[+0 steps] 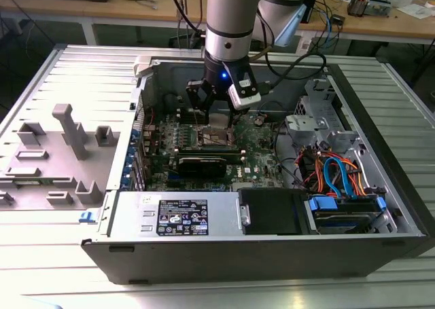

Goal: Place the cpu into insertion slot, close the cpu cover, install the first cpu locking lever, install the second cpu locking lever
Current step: 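Place the cpu into insertion slot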

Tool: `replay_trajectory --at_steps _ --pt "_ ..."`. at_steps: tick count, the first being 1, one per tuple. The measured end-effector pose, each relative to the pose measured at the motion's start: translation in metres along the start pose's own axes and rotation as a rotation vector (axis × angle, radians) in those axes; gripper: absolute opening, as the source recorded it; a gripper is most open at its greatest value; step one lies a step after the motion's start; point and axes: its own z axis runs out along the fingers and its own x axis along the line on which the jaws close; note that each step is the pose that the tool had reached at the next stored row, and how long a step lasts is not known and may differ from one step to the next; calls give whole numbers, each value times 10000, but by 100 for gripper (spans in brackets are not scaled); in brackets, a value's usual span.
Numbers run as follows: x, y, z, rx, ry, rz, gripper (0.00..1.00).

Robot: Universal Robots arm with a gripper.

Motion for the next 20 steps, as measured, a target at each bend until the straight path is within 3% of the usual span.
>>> replay_trajectory --at_steps 12,13,19,20 --pt "0 0 0 0 0 9 55" --pt "0 0 4 -2 -4 95 55" --pt "0 -1 24 -16 -52 1510 55" --pt "0 -1 24 -16 -53 1554 55"
